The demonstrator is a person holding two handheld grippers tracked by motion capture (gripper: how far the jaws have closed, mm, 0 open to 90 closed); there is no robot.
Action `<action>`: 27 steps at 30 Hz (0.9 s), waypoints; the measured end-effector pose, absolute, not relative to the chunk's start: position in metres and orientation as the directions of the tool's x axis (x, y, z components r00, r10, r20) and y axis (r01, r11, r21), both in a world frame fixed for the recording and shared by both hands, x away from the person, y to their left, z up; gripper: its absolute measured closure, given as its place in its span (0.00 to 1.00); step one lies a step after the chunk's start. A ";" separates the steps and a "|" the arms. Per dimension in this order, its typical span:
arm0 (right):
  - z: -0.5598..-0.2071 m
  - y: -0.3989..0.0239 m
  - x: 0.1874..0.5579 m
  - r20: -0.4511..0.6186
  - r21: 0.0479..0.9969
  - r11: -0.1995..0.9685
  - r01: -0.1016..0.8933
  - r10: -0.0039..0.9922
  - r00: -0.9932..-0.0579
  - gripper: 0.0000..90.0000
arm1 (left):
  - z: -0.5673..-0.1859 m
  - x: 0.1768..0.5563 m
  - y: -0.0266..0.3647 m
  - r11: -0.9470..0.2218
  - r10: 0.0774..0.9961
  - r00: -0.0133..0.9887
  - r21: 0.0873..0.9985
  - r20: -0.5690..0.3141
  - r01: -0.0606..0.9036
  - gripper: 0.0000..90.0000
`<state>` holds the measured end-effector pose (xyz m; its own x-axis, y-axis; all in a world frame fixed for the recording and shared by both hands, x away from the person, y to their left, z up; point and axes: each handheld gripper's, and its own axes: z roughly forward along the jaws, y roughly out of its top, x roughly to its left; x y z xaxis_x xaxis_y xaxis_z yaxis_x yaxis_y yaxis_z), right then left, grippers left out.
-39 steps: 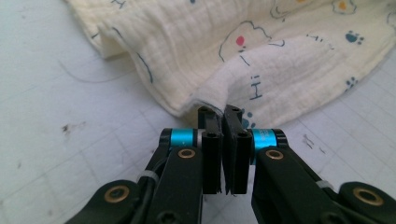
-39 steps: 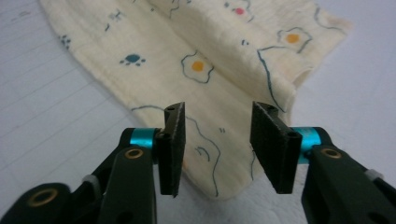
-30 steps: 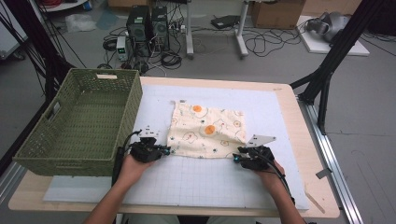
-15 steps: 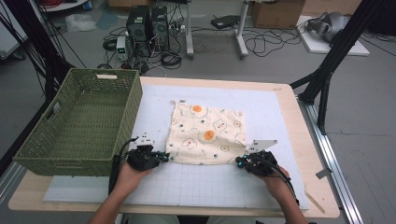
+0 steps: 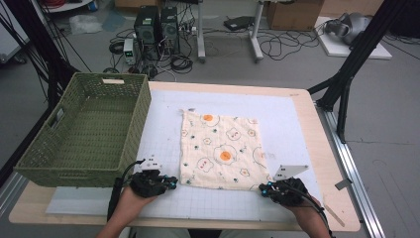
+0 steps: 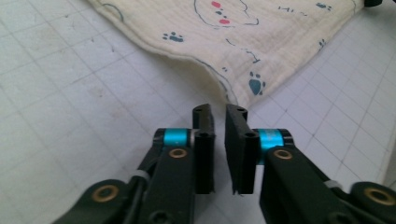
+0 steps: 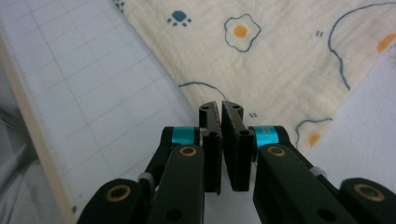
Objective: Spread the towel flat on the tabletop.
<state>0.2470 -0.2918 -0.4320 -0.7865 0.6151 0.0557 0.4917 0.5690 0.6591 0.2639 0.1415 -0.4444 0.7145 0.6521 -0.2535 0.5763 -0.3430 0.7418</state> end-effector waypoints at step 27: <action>-0.430 -0.285 0.287 -0.003 0.742 0.442 0.504 0.754 -0.657 0.59 | -0.449 0.295 0.099 -0.415 0.750 0.662 0.776 -0.003 0.475 0.60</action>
